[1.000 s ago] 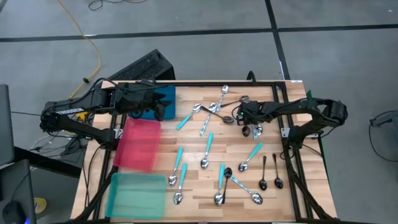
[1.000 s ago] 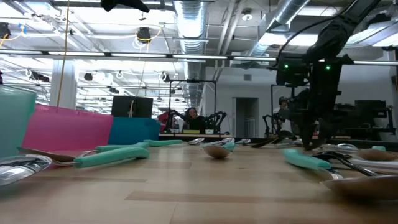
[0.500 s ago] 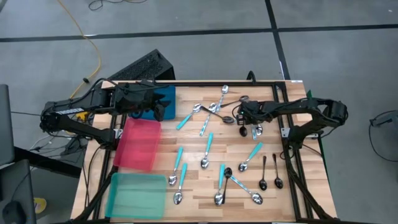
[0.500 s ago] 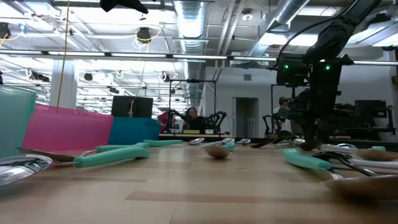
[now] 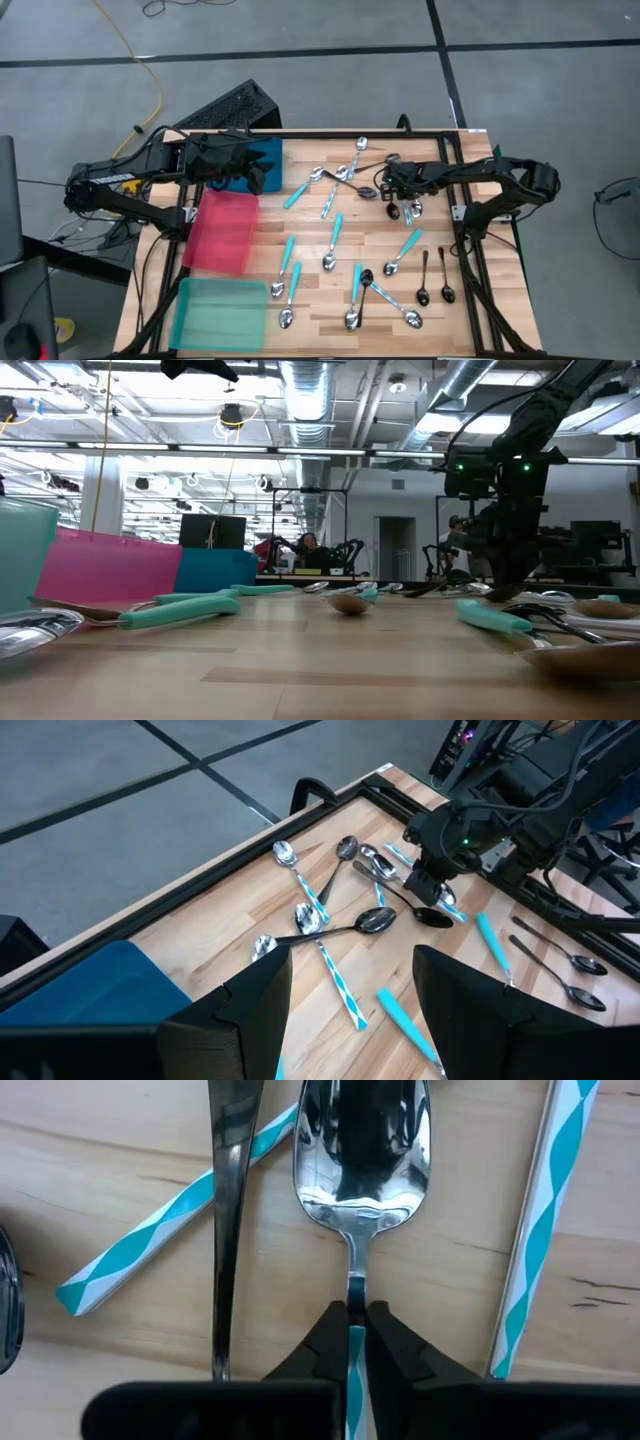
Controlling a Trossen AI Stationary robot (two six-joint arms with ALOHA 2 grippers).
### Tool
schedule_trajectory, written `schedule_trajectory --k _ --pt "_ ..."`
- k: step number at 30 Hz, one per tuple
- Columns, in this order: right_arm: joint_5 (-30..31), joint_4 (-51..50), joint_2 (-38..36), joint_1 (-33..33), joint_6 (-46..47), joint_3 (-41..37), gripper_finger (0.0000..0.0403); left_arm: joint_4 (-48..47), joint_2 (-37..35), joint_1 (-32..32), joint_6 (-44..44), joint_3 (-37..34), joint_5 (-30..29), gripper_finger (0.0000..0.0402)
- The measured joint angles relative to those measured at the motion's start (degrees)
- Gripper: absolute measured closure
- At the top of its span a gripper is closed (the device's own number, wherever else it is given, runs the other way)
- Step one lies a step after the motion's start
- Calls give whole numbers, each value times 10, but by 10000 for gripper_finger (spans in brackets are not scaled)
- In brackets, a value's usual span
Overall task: Sort silverware by color (type)
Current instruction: Put the blue patterned spoon into the blue bin
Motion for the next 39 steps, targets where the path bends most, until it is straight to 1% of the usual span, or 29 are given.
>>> schedule_trajectory --k 3,6,13,16,20,25,29,33,36,39 --pt "-4 -3 -7 0 5 7 364 0 0 0 0 0 0 207" --pt "-22 -10 -23 1 7 17 364 0 0 0 -4 0 2 207" --pt "-13 -2 -87 0 7 24 364 0 0 0 -5 0 4 207" --pt "-12 30 -111 13 -32 24 364 0 0 0 -5 0 4 207" --pt "-20 96 -132 39 -73 24 364 0 0 0 -5 0 4 207" --pt "-65 224 -136 73 -134 25 364 1 0 0 -12 0 5 207" --pt "-88 315 -136 103 -196 25 364 1 0 0 -18 0 10 207" --pt "-114 373 -136 114 -226 25 363 1 0 0 -20 0 26 207" --pt "-136 411 -136 124 -281 25 363 2 0 0 -22 0 26 207" --pt "-141 433 -136 135 -320 25 363 2 0 0 -26 0 26 207"
